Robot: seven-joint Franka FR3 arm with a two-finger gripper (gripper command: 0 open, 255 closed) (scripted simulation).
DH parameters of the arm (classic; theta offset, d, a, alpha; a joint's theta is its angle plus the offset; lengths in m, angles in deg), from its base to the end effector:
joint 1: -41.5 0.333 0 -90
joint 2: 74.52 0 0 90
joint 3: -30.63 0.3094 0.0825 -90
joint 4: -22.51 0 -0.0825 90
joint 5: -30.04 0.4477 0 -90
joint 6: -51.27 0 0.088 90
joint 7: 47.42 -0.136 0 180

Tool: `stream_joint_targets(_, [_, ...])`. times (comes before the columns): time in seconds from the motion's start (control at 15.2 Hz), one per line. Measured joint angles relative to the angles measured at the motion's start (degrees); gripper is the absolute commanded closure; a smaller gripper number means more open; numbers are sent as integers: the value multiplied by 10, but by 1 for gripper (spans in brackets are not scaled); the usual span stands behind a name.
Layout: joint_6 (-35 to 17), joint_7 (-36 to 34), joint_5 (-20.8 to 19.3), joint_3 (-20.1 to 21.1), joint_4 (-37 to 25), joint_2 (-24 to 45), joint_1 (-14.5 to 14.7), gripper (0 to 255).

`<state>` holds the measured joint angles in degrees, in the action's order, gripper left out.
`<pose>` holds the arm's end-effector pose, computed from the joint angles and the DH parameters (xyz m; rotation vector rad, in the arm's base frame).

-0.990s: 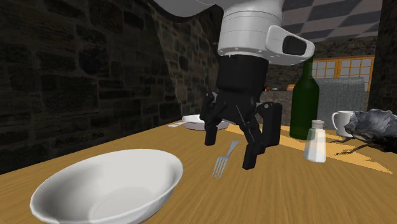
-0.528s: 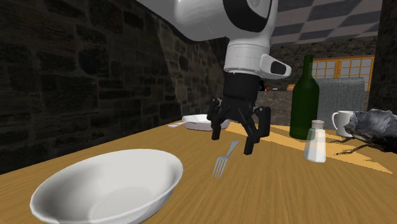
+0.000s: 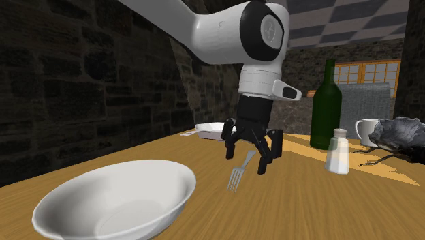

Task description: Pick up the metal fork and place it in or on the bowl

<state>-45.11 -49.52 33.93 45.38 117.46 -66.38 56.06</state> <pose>0.5668 0.3207 0.4647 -2.9839 -0.7035 0.2093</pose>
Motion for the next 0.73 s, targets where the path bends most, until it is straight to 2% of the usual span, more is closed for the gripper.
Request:
stream_joint_targets(0.53, [-21, 0, 1, 1, 23, -3, 1, 0])
stream_joint_targets(0.59, [-21, 0, 1, 1, 23, -3, 1, 255])
stream_joint_targets(0.73, [-21, 0, 1, 1, 23, -3, 1, 255])
